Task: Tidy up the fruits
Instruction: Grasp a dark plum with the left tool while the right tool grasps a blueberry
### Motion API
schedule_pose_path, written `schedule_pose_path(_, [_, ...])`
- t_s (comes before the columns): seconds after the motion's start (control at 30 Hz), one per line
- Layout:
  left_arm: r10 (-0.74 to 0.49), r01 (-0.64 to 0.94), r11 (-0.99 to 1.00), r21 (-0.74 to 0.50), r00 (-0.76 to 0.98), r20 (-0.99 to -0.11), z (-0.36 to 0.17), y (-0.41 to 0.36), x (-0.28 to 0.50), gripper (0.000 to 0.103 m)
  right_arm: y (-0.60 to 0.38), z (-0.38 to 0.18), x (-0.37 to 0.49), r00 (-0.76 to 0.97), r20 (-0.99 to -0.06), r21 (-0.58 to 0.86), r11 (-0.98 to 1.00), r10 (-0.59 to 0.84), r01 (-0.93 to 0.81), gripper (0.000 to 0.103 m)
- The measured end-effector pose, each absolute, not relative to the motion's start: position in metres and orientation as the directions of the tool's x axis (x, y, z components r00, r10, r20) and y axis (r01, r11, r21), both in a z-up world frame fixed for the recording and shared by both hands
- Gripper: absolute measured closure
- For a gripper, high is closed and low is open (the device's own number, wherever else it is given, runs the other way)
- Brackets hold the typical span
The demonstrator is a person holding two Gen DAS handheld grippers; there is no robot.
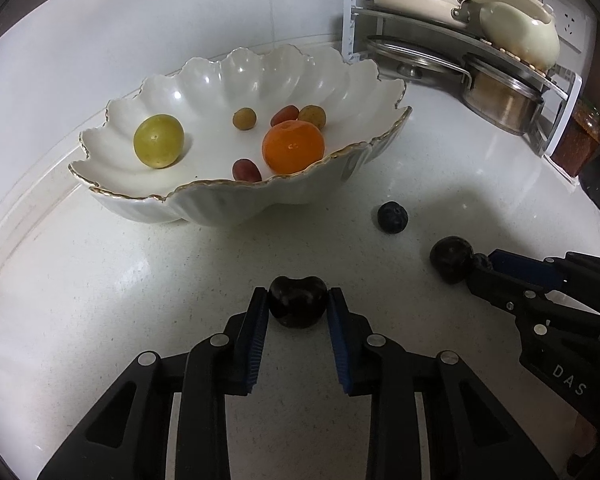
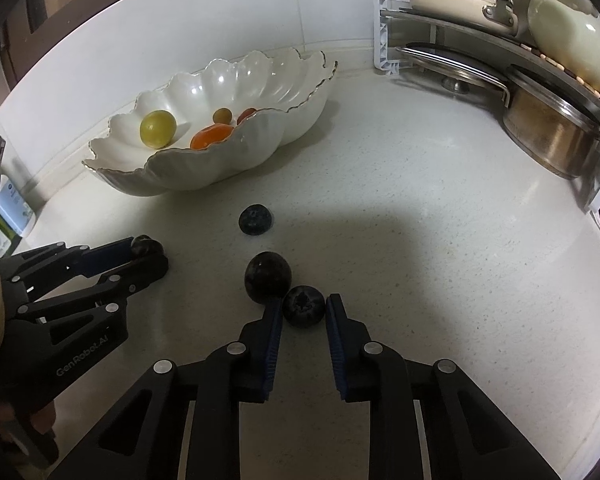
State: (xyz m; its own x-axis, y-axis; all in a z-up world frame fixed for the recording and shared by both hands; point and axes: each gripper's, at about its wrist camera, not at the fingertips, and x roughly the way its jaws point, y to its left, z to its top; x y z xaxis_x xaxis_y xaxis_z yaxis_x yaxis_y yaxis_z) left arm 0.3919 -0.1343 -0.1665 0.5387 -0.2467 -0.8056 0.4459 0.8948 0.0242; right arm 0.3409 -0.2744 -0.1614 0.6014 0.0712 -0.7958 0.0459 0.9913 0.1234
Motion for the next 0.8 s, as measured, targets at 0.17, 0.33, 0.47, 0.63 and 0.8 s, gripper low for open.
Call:
schedule_pose_path(0.17, [-0.254,0.444,0.896,0.019,0.547,-0.798,-0.160,-0.132,0.387,0.073,-0.276,-0.157,0.337,0.612,-0.788,0.123,0.991,0.068,0.049,0.079])
schedule_pose_path(0.33, [-0.262,0.437,0.900,0.009,0.555,-0.790,-0.151,-0.129,0.382,0.073,-0.275,-0.150,0.335,0.623,-0.779,0.124,0.991,0.072,0.040,0.079])
schedule_pose_path(0.47, [-0.267,0.432,0.902,0.003,0.563,-0.782,-0.144,-0.125,0.378,0.073,-0.274,-0.143,0.333,0.633,-0.770,0.128,0.991,0.077,0.035,0.079])
schedule_pose_path(0.63, [-0.273,0.424,0.906,0.000,0.582,-0.766,-0.132,-0.121,0.370,0.073,-0.270,-0.133,0.328,0.651,-0.755,0.126,0.992,0.078,0.027,0.079])
schedule_pose_path(0.8, [-0.278,0.413,0.911,-0.005,0.604,-0.747,-0.118,-0.115,0.363,0.073,-0.267,-0.119,0.322,0.678,-0.731,0.124,0.992,0.078,0.020,0.079])
